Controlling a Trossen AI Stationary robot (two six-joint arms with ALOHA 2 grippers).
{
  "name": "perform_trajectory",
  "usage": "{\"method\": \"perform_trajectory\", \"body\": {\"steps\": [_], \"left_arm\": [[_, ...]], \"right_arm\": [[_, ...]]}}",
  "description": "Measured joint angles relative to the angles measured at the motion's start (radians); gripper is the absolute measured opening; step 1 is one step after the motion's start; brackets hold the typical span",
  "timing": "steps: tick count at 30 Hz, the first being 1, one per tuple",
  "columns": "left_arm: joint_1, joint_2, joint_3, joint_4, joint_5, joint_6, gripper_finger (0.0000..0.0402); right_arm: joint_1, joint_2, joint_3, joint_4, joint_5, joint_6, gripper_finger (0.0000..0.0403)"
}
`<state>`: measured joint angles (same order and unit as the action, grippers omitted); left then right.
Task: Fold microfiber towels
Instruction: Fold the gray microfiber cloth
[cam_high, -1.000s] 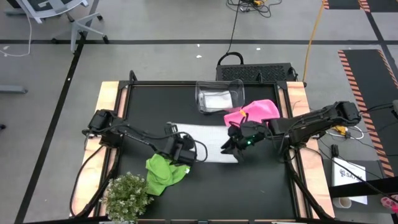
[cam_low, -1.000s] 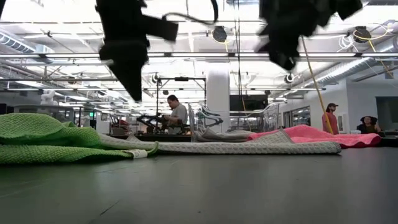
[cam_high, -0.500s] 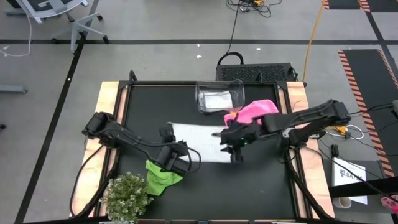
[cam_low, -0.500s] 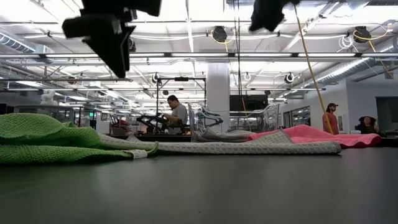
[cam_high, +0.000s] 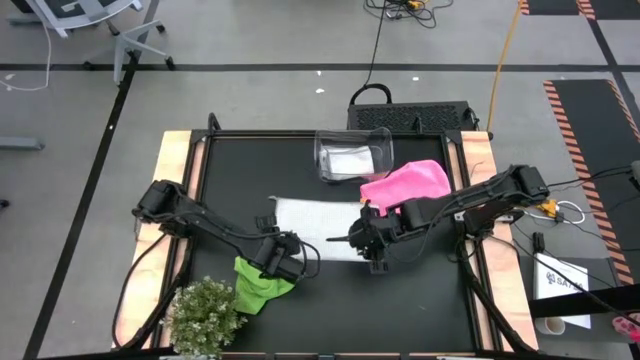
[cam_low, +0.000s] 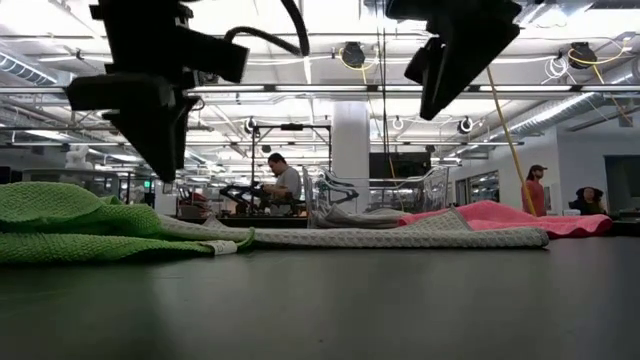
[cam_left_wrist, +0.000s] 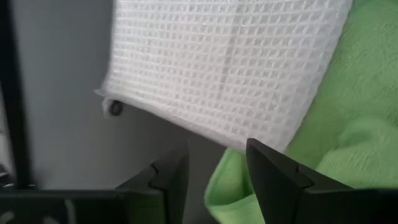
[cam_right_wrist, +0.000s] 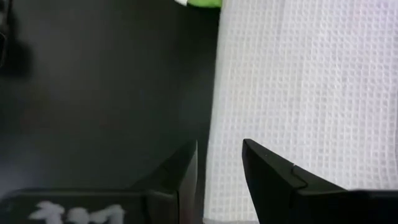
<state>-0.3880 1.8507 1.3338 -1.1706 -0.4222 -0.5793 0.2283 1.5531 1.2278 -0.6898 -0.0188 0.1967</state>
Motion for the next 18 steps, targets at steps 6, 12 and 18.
{"method": "perform_trajectory", "body": {"steps": [6, 12, 18], "left_arm": [[0.043, 0.000, -0.012, 0.013, 0.096, -0.004, 0.0161], [0.054, 0.000, -0.013, 0.047, 0.144, 0.227, 0.0161], [0.067, 0.000, -0.013, 0.125, 0.141, 0.174, 0.0161]], "right_arm": [[-0.001, -0.002, 0.000, 0.101, 0.019, -0.009, 0.0121], [-0.001, -0.002, 0.000, 0.183, 0.019, -0.148, 0.0121], [-0.007, -0.002, 0.000, 0.217, 0.017, -0.102, 0.0112]]}}
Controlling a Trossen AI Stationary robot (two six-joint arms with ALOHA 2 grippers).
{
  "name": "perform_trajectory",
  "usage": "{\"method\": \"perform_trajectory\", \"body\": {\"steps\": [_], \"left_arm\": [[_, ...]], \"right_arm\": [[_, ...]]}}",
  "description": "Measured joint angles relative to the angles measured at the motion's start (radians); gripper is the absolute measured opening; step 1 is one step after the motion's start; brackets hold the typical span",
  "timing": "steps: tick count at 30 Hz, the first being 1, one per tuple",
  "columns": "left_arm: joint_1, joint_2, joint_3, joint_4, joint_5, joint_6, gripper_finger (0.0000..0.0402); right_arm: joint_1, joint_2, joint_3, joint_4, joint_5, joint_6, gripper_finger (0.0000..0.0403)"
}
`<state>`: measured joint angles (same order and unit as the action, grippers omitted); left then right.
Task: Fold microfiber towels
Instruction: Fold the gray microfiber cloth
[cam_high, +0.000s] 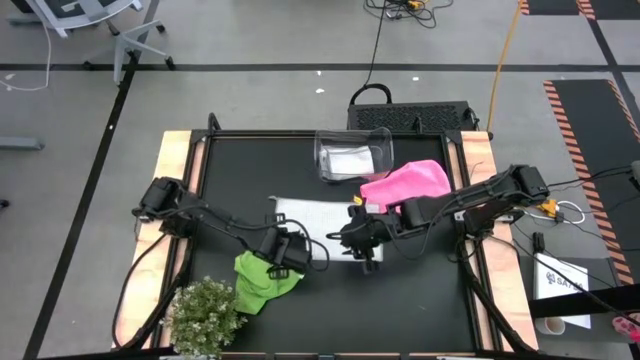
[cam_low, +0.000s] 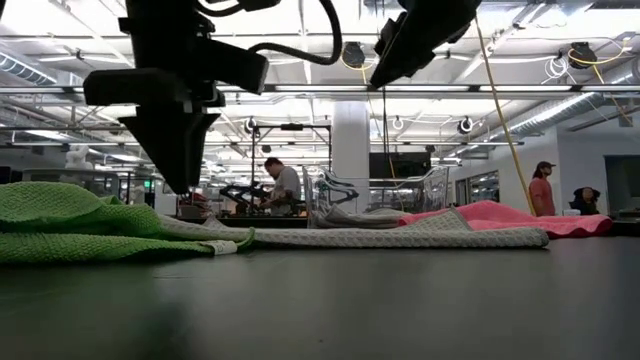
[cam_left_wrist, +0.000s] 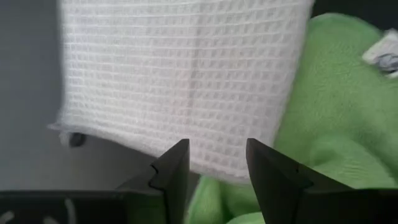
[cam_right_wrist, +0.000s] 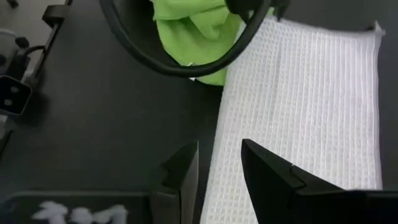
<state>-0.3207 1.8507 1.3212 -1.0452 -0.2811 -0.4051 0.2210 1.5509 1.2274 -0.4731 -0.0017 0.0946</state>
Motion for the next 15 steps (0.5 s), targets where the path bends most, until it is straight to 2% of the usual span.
{"method": "perform_trajectory", "body": {"steps": [15], "left_arm": [[0.039, 0.000, 0.000, 0.001, 0.052, -0.053, 0.0161]], "right_arm": [[-0.004, -0.001, -0.012, -0.169, 0.005, 0.062, 0.0144]]}}
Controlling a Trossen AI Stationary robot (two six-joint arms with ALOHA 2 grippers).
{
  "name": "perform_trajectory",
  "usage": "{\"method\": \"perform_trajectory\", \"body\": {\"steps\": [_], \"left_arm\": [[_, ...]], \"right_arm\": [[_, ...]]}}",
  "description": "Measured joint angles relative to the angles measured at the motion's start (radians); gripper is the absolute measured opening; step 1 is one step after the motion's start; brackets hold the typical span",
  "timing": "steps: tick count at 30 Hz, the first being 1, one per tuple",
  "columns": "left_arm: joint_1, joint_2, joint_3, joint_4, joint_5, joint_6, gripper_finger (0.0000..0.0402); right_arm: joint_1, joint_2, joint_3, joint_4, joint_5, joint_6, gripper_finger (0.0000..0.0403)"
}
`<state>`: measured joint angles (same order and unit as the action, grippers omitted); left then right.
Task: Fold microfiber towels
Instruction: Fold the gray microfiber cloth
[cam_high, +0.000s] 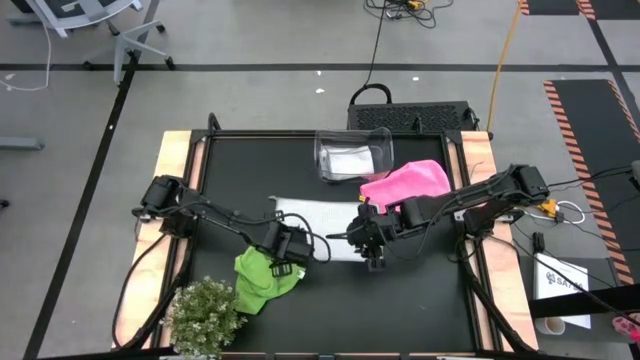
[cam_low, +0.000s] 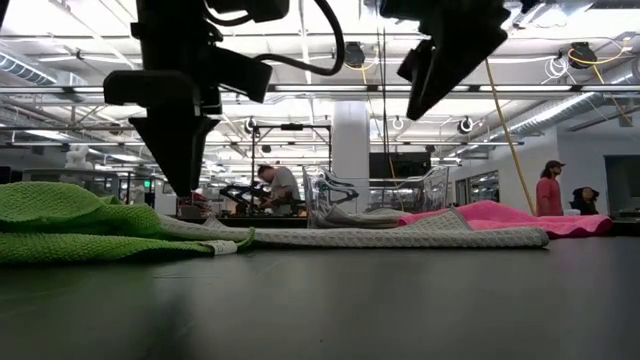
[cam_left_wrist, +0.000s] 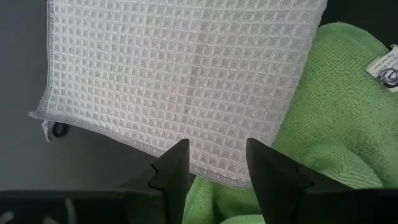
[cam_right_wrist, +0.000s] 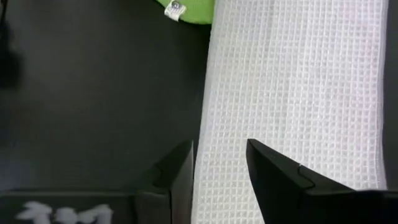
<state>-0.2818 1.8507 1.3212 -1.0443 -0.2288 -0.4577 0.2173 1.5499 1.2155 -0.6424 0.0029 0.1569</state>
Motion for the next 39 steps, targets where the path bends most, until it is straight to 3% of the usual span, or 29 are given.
{"method": "perform_trajectory", "body": {"steps": [6, 13, 24, 31, 39], "left_arm": [[-0.019, 0.000, 0.000, -0.004, -0.095, -0.145, 0.0161], [-0.037, 0.000, 0.000, -0.003, -0.028, -0.200, 0.0161], [-0.111, 0.000, -0.030, 0.001, -0.224, -0.093, 0.0161], [-0.151, 0.000, -0.129, 0.064, -0.197, -0.092, 0.0161], [-0.187, 0.000, -0.138, 0.153, -0.153, 0.026, 0.0161]], "right_arm": [[0.009, 0.000, -0.072, 0.041, -0.005, 0.099, 0.0153], [0.064, 0.000, -0.131, 0.076, -0.008, 0.131, 0.0153], [0.113, 0.000, -0.231, 0.130, -0.006, 0.162, 0.0153], [0.112, 0.000, -0.274, 0.194, -0.007, 0.197, 0.0153], [0.112, 0.000, -0.274, 0.217, -0.005, 0.198, 0.0153]]}}
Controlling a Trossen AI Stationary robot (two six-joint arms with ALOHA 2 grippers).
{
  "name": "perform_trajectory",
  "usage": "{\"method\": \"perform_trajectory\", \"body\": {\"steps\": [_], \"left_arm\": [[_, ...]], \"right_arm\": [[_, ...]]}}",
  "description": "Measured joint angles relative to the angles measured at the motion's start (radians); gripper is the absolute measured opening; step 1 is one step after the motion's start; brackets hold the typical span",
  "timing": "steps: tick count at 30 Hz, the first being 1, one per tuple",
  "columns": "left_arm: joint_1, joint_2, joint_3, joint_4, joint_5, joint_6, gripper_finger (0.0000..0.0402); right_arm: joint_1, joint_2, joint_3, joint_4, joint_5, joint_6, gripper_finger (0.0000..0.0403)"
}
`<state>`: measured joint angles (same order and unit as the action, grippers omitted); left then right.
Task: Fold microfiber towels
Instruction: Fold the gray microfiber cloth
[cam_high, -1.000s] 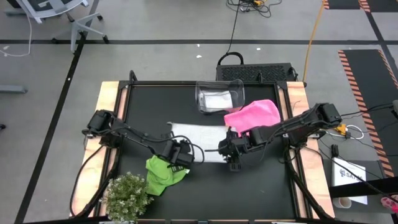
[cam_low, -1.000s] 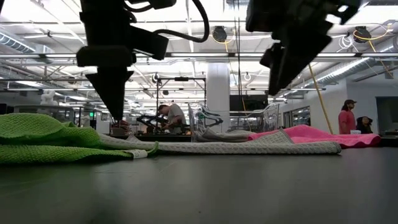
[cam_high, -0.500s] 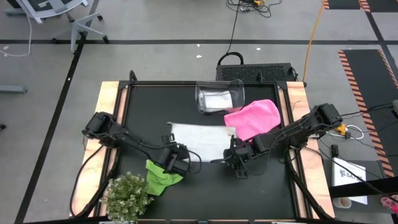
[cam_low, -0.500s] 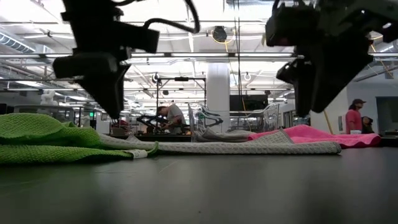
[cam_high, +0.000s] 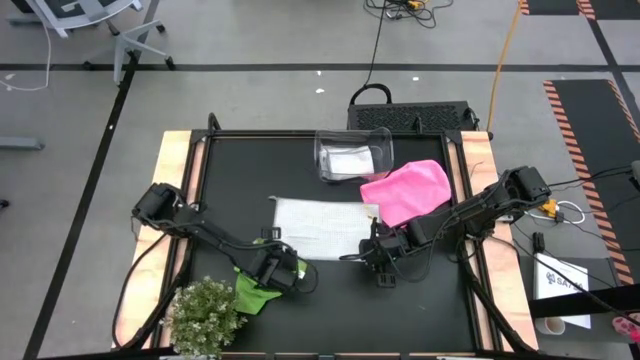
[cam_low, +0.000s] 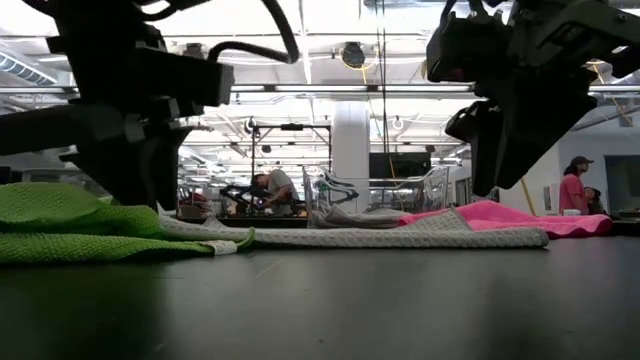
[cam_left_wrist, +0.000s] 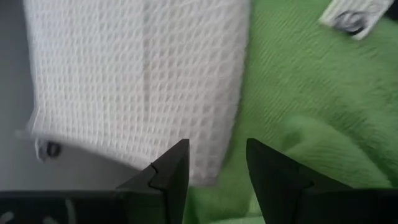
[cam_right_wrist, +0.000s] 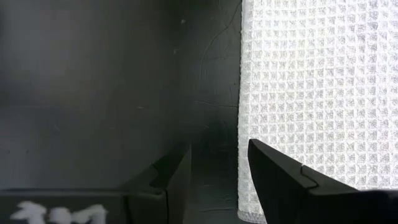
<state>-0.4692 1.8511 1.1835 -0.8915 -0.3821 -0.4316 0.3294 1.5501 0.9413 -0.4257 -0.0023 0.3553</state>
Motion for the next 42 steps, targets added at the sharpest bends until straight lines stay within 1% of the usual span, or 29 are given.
{"method": "perform_trajectory", "body": {"steps": [5, 13, 17, 22, 29, 32, 42], "left_arm": [[-0.011, 0.000, -0.015, 0.058, -0.006, 0.054, 0.0161], [-0.002, 0.000, -0.018, 0.058, -0.032, 0.053, 0.0161], [0.007, 0.000, -0.018, 0.059, -0.039, 0.042, 0.0161], [0.025, 0.000, -0.018, 0.059, -0.042, 0.001, 0.0161], [0.029, 0.000, -0.018, 0.059, -0.045, -0.004, 0.0161], [0.030, 0.000, -0.018, 0.059, -0.045, -0.004, 0.0161], [0.030, 0.000, -0.018, 0.079, -0.045, -0.002, 0.0161]], "right_arm": [[0.000, 0.000, 0.000, 0.000, 0.001, 0.000, 0.0153], [0.000, 0.000, 0.000, -0.005, 0.001, -0.001, 0.0153], [0.000, 0.000, 0.000, -0.011, 0.001, -0.027, 0.0153], [0.000, 0.000, -0.054, 0.004, 0.001, -0.021, 0.0153], [0.000, 0.001, -0.150, 0.056, 0.000, 0.059, 0.0153], [0.000, 0.000, -0.162, 0.080, 0.000, 0.077, 0.0153], [0.000, 0.000, -0.163, 0.101, 0.001, 0.062, 0.0153]]}}
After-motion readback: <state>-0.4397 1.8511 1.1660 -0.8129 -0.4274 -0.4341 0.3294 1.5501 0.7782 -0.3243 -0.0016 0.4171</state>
